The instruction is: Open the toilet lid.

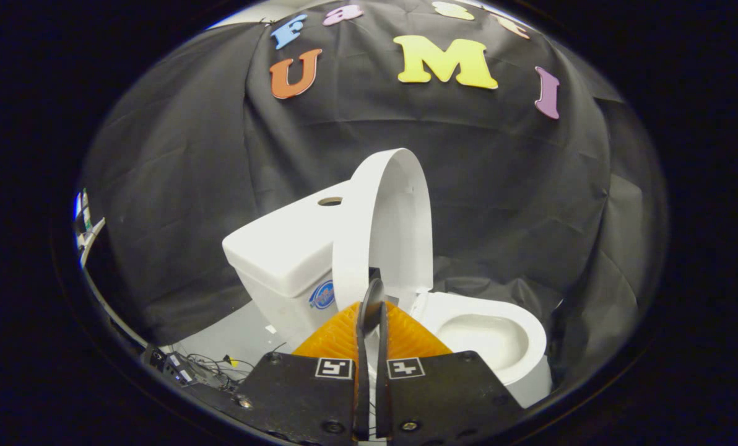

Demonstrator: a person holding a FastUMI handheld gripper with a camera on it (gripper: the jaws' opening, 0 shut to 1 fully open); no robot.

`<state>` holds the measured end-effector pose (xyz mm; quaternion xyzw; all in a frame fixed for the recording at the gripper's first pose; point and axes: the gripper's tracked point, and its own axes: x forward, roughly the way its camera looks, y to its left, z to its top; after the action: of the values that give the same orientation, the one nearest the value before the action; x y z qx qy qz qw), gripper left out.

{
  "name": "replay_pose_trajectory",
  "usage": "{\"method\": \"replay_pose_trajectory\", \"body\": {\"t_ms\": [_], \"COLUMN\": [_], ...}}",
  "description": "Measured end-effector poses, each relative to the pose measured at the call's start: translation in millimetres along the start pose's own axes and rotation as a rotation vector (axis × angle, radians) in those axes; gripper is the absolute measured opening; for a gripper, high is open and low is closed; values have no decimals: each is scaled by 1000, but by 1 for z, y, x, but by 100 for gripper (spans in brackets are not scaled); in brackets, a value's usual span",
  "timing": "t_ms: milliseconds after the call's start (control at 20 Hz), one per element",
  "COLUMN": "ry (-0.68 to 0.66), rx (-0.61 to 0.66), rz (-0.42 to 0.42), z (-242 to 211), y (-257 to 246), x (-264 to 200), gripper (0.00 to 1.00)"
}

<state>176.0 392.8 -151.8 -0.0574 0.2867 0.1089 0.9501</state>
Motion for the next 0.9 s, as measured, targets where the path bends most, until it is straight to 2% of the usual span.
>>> {"method": "replay_pose_trajectory", "body": {"t_ms": [350, 550, 600, 750, 800, 900], "ry": [-1, -9, -3, 1, -17, -61], "rx": [-30, -34, -35, -23, -25, -43], "rz": [16, -9, 8, 100, 98, 97], "z": [6, 7, 7, 6, 10, 18], "y": [17, 10, 10, 20, 15, 6], "x": [4, 1, 0, -9, -16, -32], "gripper": [7, 8, 8, 28, 43, 61]}}
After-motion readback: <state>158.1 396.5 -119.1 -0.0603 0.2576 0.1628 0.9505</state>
